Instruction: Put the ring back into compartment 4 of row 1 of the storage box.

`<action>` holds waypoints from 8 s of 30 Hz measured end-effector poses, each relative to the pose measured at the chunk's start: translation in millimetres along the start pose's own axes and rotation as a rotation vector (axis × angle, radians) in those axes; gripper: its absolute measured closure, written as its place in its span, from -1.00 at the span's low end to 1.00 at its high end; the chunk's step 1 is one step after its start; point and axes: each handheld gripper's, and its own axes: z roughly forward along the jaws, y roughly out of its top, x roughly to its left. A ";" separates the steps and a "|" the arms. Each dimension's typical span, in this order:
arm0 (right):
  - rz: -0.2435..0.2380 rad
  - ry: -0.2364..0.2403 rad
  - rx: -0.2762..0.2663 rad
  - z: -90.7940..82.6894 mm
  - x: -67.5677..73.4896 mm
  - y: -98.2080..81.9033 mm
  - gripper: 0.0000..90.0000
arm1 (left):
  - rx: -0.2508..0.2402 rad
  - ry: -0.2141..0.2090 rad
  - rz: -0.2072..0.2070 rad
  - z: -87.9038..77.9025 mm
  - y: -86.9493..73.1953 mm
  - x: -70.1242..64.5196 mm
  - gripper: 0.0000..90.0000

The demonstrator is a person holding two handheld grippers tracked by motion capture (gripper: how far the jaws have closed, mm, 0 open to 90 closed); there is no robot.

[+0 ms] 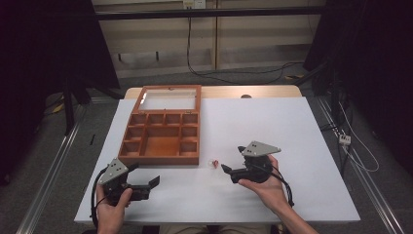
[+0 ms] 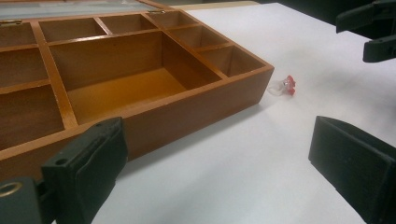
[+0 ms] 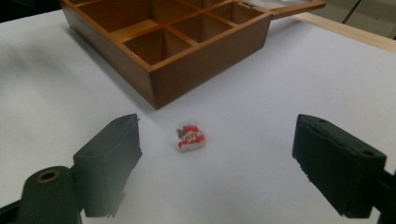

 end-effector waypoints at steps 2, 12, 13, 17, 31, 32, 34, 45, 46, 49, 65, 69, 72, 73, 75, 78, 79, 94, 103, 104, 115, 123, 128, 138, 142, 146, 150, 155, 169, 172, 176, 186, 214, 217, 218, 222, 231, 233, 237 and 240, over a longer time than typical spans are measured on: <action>-0.007 0.005 -0.001 2.3 -0.9 3.1 -0.63 | -0.005 0.003 0.000 0.1 0.2 -0.4 -0.91; -0.003 0.002 0.012 14.3 -8.4 9.3 -0.47 | 0.001 -0.007 0.005 1.0 0.0 -0.7 -0.91; -0.006 0.003 0.015 15.7 -9.2 10.4 -0.46 | 0.004 -0.007 0.009 1.2 0.1 -0.8 -0.91; -0.018 0.010 0.024 23.9 -9.4 14.6 -0.44 | 0.007 -0.006 0.005 2.2 -0.3 -0.2 -0.91; -0.032 0.039 0.067 47.4 -8.6 11.6 -0.27 | 0.005 -0.010 0.001 1.4 -0.6 -0.7 -0.91; -0.033 0.042 0.072 48.2 -8.2 11.2 -0.27 | 0.007 -0.010 0.003 1.5 -0.7 -0.6 -0.91; -0.040 0.050 0.080 49.3 -7.3 10.6 -0.23 | 0.008 -0.011 0.004 1.5 -0.7 -0.7 -0.91; -0.045 0.069 0.132 58.0 -5.2 3.7 -0.16 | 0.018 -0.015 0.001 4.0 -1.6 -1.2 -0.91; -0.051 0.073 0.137 58.9 -3.8 3.1 -0.11 | 0.018 -0.015 0.002 4.1 -1.5 -1.3 -0.91; -0.064 0.081 0.150 60.4 -1.9 1.4 -0.04 | 0.015 -0.015 0.005 3.3 -1.2 -1.9 -0.91; -0.086 0.101 0.204 70.3 2.3 -5.0 0.23 | 0.023 -0.025 0.006 3.8 -1.6 -1.4 -0.91; -0.089 0.101 0.210 71.1 2.6 -5.7 0.28 | 0.023 -0.022 0.009 3.3 -1.5 -0.7 -0.91; -0.090 0.110 0.215 72.3 3.7 -6.4 0.28 | 0.024 -0.024 0.004 3.7 -1.7 -0.7 -0.91; -0.093 0.112 0.216 72.9 4.2 -6.5 0.29 | 0.024 -0.024 0.004 3.9 -1.8 -0.8 -0.91; -0.096 0.107 0.221 73.8 5.1 -7.0 0.30 | 0.025 -0.026 0.001 4.4 -1.9 -1.1 -0.91; -0.095 0.108 0.224 75.1 4.2 -7.4 0.33 | 0.025 -0.026 0.001 4.4 -1.7 -1.0 -0.91; -0.093 0.103 0.223 75.2 4.4 -7.0 0.35 | 0.025 -0.025 0.001 4.3 -1.7 -1.0 -0.91; -0.091 0.108 0.209 75.0 3.3 -6.4 0.54 | 0.023 -0.025 0.003 3.1 -1.5 0.1 -0.91; -0.084 0.111 0.193 72.2 2.2 -4.9 0.54 | 0.023 -0.024 0.002 3.0 -1.6 0.0 -0.91; -0.083 0.113 0.191 71.9 2.6 -4.9 0.54 | 0.020 -0.024 0.000 3.0 -1.7 -0.1 -0.91; -0.076 0.116 0.157 64.2 1.0 -0.9 0.55 | 0.018 -0.022 0.001 2.6 -1.6 -0.3 -0.91; -0.065 0.113 0.139 59.8 -1.7 1.6 0.55 | 0.020 -0.024 0.003 2.8 -1.6 -0.2 -0.91; -0.075 0.122 0.133 56.8 -0.8 3.9 0.55 | 0.013 -0.024 0.001 1.6 -1.2 0.4 -0.91; -0.064 0.124 0.117 53.9 -2.3 6.8 0.55 | 0.017 -0.041 0.016 2.8 -1.1 -3.5 -0.91; -0.064 0.123 0.113 53.8 -6.9 10.7 0.55 | 0.020 -0.029 0.007 2.9 -1.8 -1.1 -0.91; -0.063 0.129 0.111 54.8 -9.7 13.5 0.55 | 0.016 -0.018 0.004 1.3 -1.4 0.2 -0.91; -0.061 0.126 0.097 55.2 -11.2 19.0 0.55 | 0.015 -0.019 0.007 1.0 -1.3 0.3 -0.91; -0.059 0.126 0.075 53.6 -11.7 26.7 0.55 | 0.016 -0.022 0.007 1.2 -1.3 0.1 -0.91; -0.055 0.140 0.036 53.4 -13.7 48.5 0.55 | 0.014 -0.029 0.001 0.5 -0.6 2.2 -0.90; -0.063 0.138 0.028 53.7 -12.9 53.3 0.55 | 0.013 -0.031 0.003 0.7 -1.0 1.4 -0.90; -0.087 0.133 0.026 54.7 -12.5 59.5 0.55 | 0.013 -0.030 0.004 0.1 -1.3 0.4 -0.90; -0.062 0.141 -0.023 53.9 -15.6 67.5 0.55 | 0.017 -0.023 0.004 1.0 -1.3 0.8 -0.90; -0.061 0.119 -0.059 61.4 -26.3 99.8 0.55 | 0.007 -0.017 0.000 -0.6 -1.2 1.1 -0.90; -0.059 0.119 -0.060 64.8 -27.6 102.1 0.55 | 0.008 -0.017 0.004 -0.6 -1.0 1.1 -0.90; -0.059 0.117 -0.059 66.0 -27.9 103.2 0.55 | 0.006 -0.019 0.003 -0.4 -1.1 1.1 -0.90; -0.056 0.119 -0.070 67.6 -28.1 105.9 0.55 | 0.007 -0.017 0.008 -1.3 -0.9 1.3 -0.90; -0.058 0.113 -0.064 71.9 -30.2 109.8 0.55 | 0.007 -0.017 0.004 -1.0 -1.1 1.0 -0.90; -0.057 0.111 -0.068 72.7 -30.7 112.4 0.55 | 0.008 -0.019 0.002 -1.0 -1.1 1.0 -0.90; -0.056 0.116 -0.082 73.7 -29.4 117.1 0.55 | 0.005 -0.020 0.006 -1.4 -0.9 1.1 -0.90; -0.057 0.119 -0.083 76.5 -28.1 120.4 0.55 | 0.006 -0.021 0.008 -1.6 -1.0 1.0 -0.90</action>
